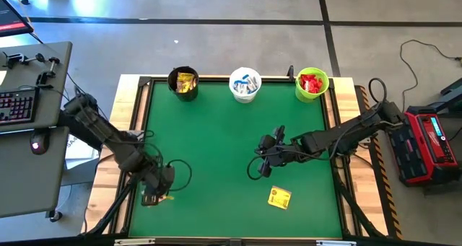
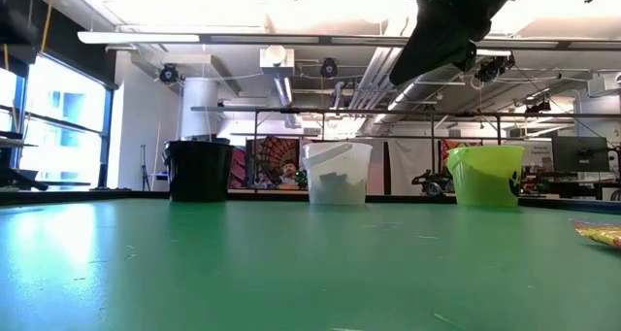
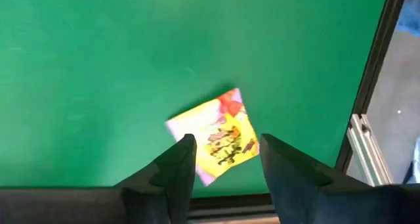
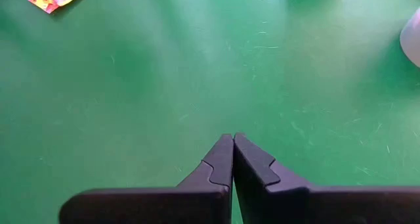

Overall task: Sort candy by brand, put in halloween buckets
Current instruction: Put the yellow candy into the black bucket

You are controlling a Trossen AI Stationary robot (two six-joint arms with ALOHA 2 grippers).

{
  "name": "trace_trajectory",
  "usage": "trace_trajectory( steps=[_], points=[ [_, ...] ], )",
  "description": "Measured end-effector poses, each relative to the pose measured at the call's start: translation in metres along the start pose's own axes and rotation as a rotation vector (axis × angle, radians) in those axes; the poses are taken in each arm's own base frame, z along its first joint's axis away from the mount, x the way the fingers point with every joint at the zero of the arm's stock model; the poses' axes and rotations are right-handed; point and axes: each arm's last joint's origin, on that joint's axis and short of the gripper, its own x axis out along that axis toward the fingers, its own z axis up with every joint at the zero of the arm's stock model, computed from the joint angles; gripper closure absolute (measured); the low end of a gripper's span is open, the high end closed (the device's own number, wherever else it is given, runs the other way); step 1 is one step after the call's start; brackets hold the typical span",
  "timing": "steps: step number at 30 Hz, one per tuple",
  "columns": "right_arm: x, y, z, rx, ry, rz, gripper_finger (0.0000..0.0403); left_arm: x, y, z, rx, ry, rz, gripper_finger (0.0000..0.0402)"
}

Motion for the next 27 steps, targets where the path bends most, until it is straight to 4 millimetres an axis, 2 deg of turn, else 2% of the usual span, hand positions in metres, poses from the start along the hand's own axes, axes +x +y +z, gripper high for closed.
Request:
trace_trajectory(
  steps=[5, 9, 17, 21, 27],
  points=[
    [0.0, 0.0, 0.0, 0.0, 0.002, 0.003, 0.0403, 0.027, -0.008, -0.009, -0.004, -0.017, -0.056, 0.0238],
    [0.0, 0.0, 0.0, 0.0, 0.003, 0.005, 0.0403, 0.046, -0.008, -0.012, -0.016, -0.015, -0.014, 0.0238],
    [0.0, 0.0, 0.0, 0.0, 0.003, 0.005, 0.0403, 0.074, -0.013, -0.003, 0.083, -0.016, 0.06, 0.0238],
    [0.0, 0.0, 0.0, 0.0, 0.003, 0.005, 0.0403, 0.083, -0.014, -0.001, 0.139, 0.012, 0.088, 0.0238],
    [0.0, 0.0, 0.0, 0.0, 0.003, 0.005, 0.0403, 0.086, -0.015, -0.001, 0.243, 0.046, 0.065, 0.0238]
  ],
)
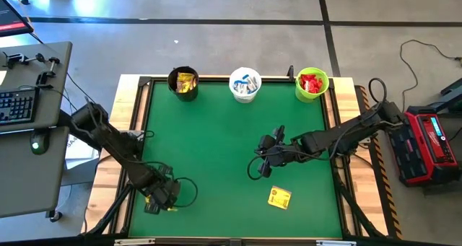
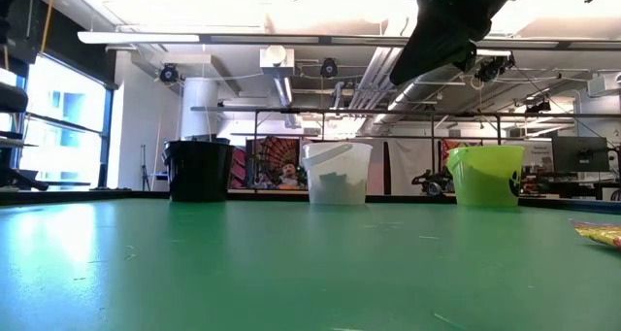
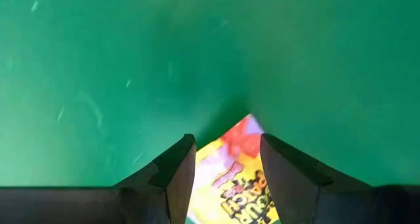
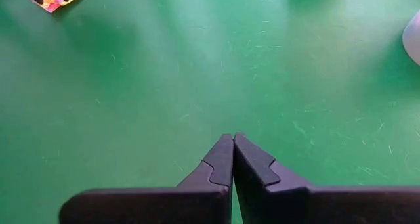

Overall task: Sort candy by brand, put in halloween buckets
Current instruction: Put the yellow candy into the black bucket

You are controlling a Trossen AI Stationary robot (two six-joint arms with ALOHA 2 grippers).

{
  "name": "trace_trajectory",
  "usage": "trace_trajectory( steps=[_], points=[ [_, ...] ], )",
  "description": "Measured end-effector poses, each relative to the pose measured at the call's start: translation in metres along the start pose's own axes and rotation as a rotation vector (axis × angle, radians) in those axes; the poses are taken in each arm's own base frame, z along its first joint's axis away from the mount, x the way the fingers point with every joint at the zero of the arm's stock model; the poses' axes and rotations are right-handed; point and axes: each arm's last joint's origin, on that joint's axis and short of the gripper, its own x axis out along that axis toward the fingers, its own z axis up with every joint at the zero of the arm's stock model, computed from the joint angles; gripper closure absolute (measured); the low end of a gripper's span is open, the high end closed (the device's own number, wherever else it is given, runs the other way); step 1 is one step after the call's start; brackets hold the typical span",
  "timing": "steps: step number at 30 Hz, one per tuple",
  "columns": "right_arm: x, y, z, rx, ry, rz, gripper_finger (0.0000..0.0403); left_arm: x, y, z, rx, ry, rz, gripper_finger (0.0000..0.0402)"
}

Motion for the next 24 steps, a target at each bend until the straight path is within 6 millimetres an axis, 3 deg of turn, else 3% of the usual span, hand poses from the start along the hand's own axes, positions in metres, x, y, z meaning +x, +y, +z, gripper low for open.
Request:
trace_trajectory(
  steps=[7, 18, 24],
  points=[
    [0.0, 0.0, 0.0, 0.0, -0.001, -0.002, 0.0403, 0.003, -0.003, 0.004, 0.092, -0.024, -0.024, 0.0238],
    [0.0, -0.001, 0.0, 0.0, -0.015, -0.021, 0.0403, 0.028, -0.006, 0.005, 0.136, 0.101, -0.003, 0.024],
    [0.0, -0.001, 0.0, 0.001, -0.015, -0.021, 0.0403, 0.028, -0.005, 0.005, 0.135, 0.11, 0.001, 0.0298]
  ],
)
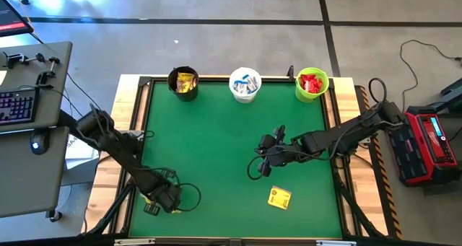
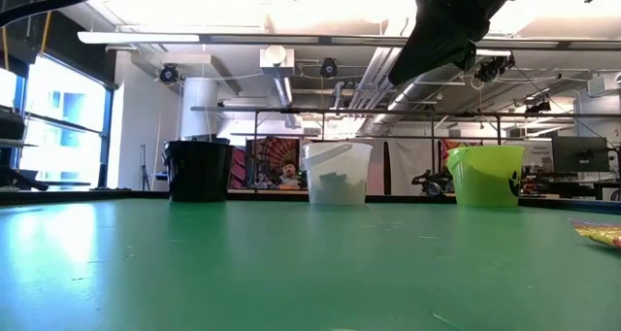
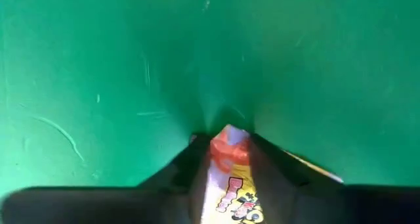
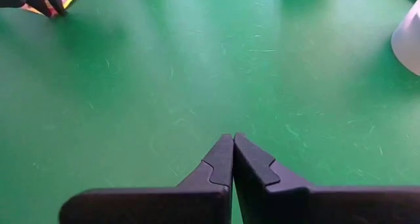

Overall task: Sort candy by brand, put in halloween buckets
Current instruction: Put the yellow candy into the black bucket

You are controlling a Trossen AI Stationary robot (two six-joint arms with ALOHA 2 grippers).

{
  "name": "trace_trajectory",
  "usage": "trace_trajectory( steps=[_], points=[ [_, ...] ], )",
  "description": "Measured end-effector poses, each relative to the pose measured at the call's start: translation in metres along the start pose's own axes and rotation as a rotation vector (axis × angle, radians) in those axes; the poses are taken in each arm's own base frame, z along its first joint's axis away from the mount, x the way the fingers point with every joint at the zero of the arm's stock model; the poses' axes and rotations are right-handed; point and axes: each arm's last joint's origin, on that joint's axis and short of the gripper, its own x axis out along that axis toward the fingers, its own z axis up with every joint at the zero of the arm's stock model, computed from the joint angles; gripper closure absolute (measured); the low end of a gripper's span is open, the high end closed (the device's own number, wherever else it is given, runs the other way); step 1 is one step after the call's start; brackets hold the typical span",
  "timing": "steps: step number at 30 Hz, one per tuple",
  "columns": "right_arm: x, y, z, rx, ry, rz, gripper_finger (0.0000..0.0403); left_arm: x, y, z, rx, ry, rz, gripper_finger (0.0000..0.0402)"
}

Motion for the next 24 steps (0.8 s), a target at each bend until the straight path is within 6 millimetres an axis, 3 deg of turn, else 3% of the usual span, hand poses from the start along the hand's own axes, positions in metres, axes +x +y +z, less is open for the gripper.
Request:
trace_trajectory(
  steps=[4, 6, 10, 17, 24],
  points=[
    [0.0, 0.0, 0.0, 0.0, 0.0, -0.001, 0.0403, -0.003, 0.001, -0.002, -0.006, 0.005, -0.018, 0.0378],
    [0.0, 0.0, 0.0, -0.001, -0.001, -0.001, 0.0403, -0.005, 0.002, -0.003, -0.011, 0.001, -0.02, 0.0394],
    [0.0, 0.0, 0.0, -0.014, -0.001, -0.002, 0.0403, -0.016, 0.003, -0.001, -0.022, -0.016, -0.04, 0.0398],
    [0.0, 0.0, 0.0, -0.018, -0.001, -0.002, 0.0403, -0.056, 0.014, 0.004, -0.088, -0.089, -0.07, 0.0401],
    [0.0, 0.0, 0.0, -0.019, -0.001, -0.001, 0.0403, -0.099, 0.065, 0.001, -0.36, -0.246, -0.113, 0.0401]
  ],
)
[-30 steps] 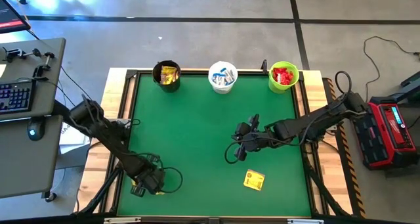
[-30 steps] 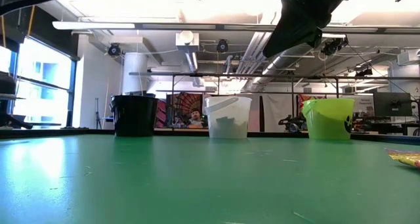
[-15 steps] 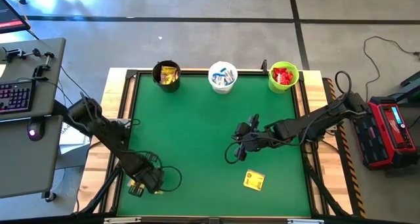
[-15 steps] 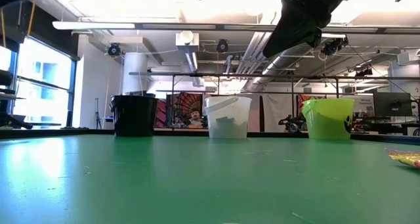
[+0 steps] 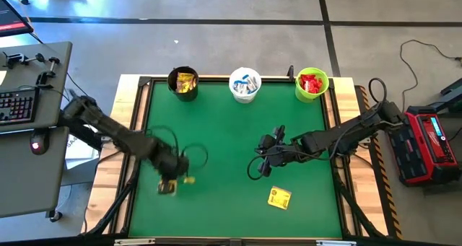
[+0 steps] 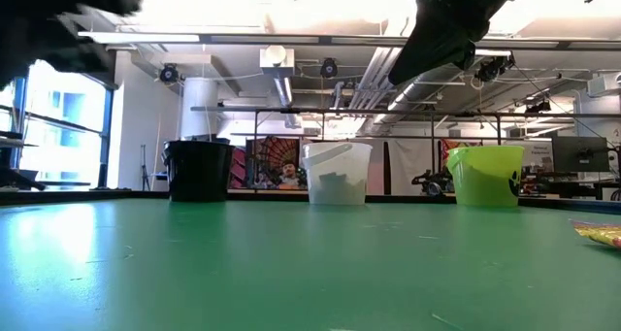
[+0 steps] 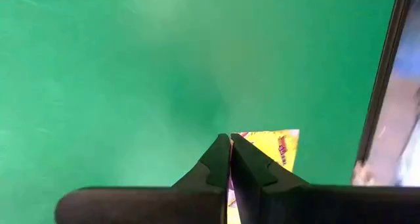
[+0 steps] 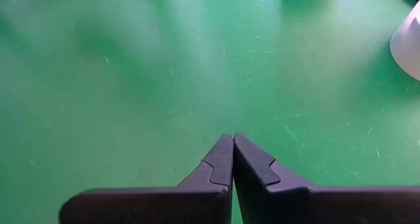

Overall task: Sort candy by brand, put in halloween buckets
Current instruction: Put the yellow candy into the black bucket

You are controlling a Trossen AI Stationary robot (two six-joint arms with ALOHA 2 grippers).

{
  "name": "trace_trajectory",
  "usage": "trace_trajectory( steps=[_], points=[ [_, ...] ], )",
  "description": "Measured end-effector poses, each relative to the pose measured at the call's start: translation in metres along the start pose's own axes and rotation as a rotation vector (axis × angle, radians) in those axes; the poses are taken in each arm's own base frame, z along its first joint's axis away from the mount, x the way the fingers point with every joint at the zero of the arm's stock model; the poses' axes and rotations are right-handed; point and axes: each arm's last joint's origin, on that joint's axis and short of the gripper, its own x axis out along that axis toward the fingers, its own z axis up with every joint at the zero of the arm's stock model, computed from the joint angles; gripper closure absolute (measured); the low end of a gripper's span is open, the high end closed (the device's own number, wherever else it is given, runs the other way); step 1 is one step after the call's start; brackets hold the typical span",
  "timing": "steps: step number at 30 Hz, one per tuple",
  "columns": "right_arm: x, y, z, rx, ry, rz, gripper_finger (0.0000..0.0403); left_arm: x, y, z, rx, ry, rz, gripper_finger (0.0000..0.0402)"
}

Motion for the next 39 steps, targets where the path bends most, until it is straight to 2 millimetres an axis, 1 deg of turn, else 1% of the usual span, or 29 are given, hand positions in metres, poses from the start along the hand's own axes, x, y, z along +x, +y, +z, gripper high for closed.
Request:
trace_trajectory(
  steps=[4, 6, 9, 11, 14, 17, 20, 28, 31, 33, 36, 39],
  points=[
    [0.0, 0.0, 0.0, 0.003, -0.003, 0.001, 0.0403, -0.027, 0.039, 0.012, -0.186, -0.117, -0.015, 0.0401],
    [0.0, 0.0, 0.001, 0.01, -0.007, -0.001, 0.0403, -0.04, 0.06, 0.016, -0.285, -0.181, -0.018, 0.0401],
    [0.0, 0.001, 0.002, 0.018, -0.017, 0.005, 0.0403, -0.059, 0.095, 0.019, -0.502, -0.254, -0.029, 0.0401],
    [0.0, 0.002, 0.003, 0.025, -0.027, 0.012, 0.0403, -0.072, 0.115, 0.021, -0.594, -0.298, -0.034, 0.0401],
    [0.0, 0.002, 0.004, 0.029, -0.039, 0.015, 0.0403, -0.096, 0.144, 0.023, -0.65, -0.355, 0.012, 0.0401],
    [0.0, 0.001, 0.005, 0.033, -0.044, 0.013, 0.0403, -0.117, 0.174, 0.026, -0.709, -0.372, 0.111, 0.0401],
    [0.0, 0.002, 0.005, 0.034, -0.045, 0.013, 0.0403, -0.138, 0.205, 0.028, -0.765, -0.372, 0.172, 0.0401],
    [0.0, 0.002, 0.005, 0.061, -0.05, 0.008, 0.0403, -0.179, 0.287, 0.035, -0.812, -0.391, 0.285, 0.0401],
    [0.0, 0.001, 0.005, 0.062, -0.06, -0.007, 0.0403, -0.192, 0.316, 0.034, -0.841, -0.375, 0.401, 0.0401],
    [0.0, 0.001, 0.005, 0.064, -0.063, -0.011, 0.0403, -0.195, 0.333, 0.032, -0.853, -0.323, 0.484, 0.0401],
    [0.0, 0.001, 0.005, 0.075, -0.063, -0.01, 0.0403, -0.188, 0.355, 0.031, -0.846, -0.216, 0.556, 0.0401],
    [0.0, 0.001, 0.005, 0.074, -0.063, -0.011, 0.0403, -0.173, 0.369, 0.033, -0.812, -0.143, 0.545, 0.0401]
  ],
)
